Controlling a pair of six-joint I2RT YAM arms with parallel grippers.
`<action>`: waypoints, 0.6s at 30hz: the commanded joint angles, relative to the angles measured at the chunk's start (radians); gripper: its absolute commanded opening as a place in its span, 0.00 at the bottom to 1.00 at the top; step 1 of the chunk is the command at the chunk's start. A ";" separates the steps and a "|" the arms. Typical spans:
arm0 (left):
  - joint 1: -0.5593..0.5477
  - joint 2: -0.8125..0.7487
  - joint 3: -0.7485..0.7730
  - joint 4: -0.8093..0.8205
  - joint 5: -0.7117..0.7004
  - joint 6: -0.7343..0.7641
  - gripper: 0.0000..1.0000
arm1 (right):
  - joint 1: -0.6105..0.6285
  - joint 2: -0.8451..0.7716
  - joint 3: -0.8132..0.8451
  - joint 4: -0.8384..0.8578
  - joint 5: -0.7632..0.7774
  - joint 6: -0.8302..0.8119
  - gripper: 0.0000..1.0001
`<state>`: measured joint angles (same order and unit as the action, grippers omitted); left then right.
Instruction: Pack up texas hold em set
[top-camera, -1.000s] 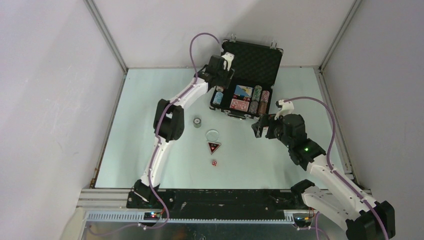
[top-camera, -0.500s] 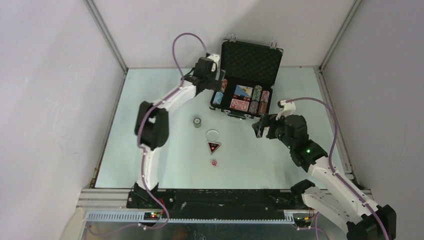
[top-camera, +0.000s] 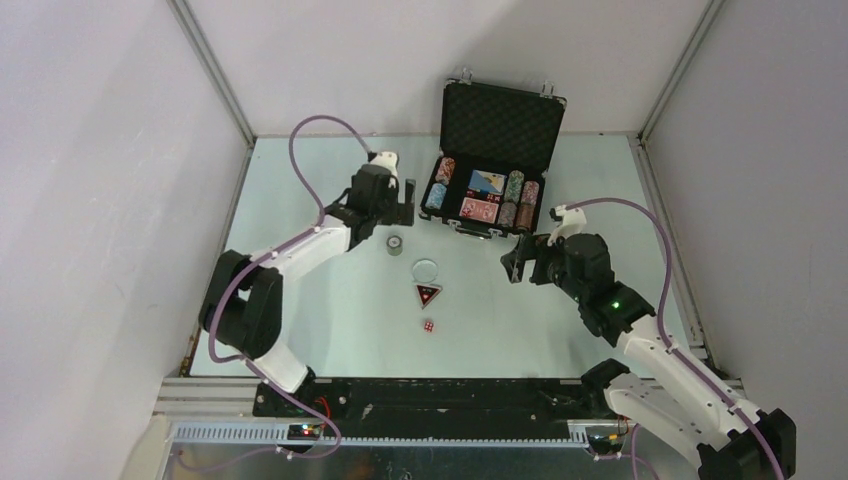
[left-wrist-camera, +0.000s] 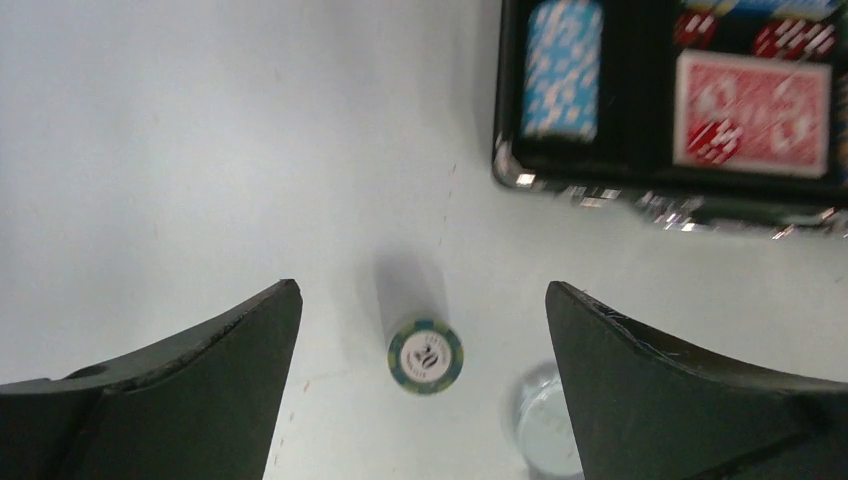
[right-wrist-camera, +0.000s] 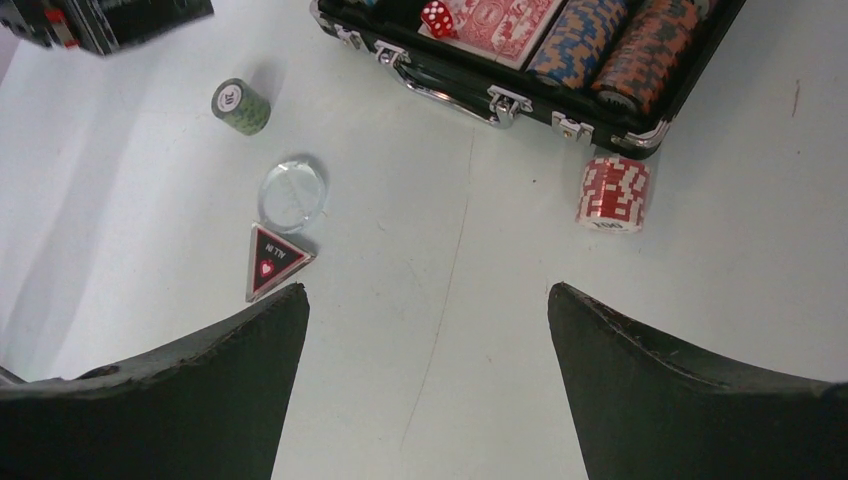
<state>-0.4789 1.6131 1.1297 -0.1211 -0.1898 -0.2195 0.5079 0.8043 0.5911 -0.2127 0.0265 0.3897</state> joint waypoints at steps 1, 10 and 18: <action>0.000 0.008 -0.038 0.018 -0.015 -0.065 0.96 | 0.005 0.017 -0.002 -0.006 0.034 0.029 0.92; 0.003 0.092 -0.015 -0.021 0.027 -0.097 0.81 | 0.005 0.009 -0.002 -0.006 0.035 0.035 0.91; 0.002 0.172 0.037 -0.121 0.020 -0.102 0.78 | 0.005 0.008 -0.002 -0.011 0.042 0.034 0.91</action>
<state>-0.4789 1.7687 1.1225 -0.1986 -0.1699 -0.3000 0.5087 0.8227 0.5858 -0.2256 0.0498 0.4160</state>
